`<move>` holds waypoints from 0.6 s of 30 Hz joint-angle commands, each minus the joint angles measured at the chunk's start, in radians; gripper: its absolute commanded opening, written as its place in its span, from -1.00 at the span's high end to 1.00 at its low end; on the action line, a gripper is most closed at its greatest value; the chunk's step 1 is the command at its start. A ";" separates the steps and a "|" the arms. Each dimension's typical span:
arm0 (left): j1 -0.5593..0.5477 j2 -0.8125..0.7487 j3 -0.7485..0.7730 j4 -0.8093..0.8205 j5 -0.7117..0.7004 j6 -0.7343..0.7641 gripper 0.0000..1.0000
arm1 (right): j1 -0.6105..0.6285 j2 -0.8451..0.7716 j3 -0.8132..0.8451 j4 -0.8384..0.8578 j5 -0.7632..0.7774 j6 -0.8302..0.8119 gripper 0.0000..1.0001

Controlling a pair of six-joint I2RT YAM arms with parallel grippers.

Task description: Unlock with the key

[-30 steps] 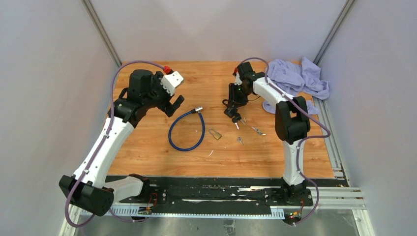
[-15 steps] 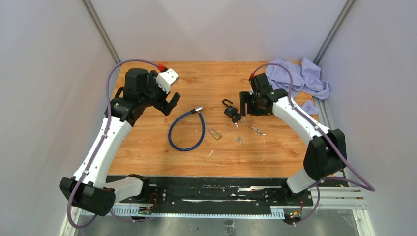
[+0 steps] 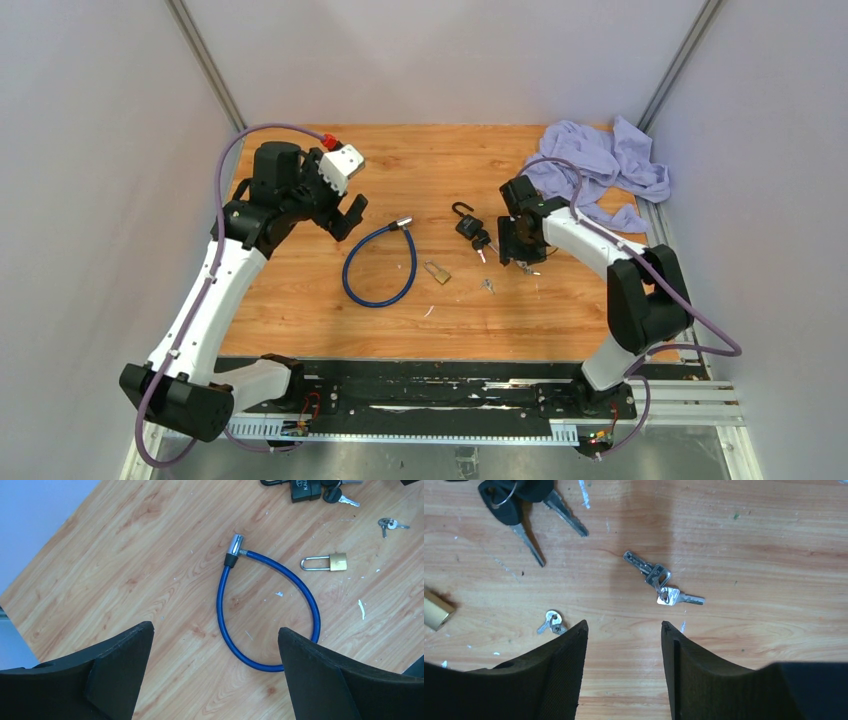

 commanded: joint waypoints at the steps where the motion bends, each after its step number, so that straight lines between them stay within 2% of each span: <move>1: 0.006 -0.029 0.009 -0.013 0.035 0.003 -1.00 | -0.031 0.058 0.043 0.017 0.044 0.002 -0.04; 12: 0.007 -0.035 0.012 -0.021 0.048 0.015 -0.94 | -0.076 0.134 0.039 0.056 -0.007 -0.017 0.09; 18: 0.006 -0.037 0.017 -0.022 0.050 0.017 -0.91 | -0.082 0.138 0.022 0.061 -0.015 -0.022 0.29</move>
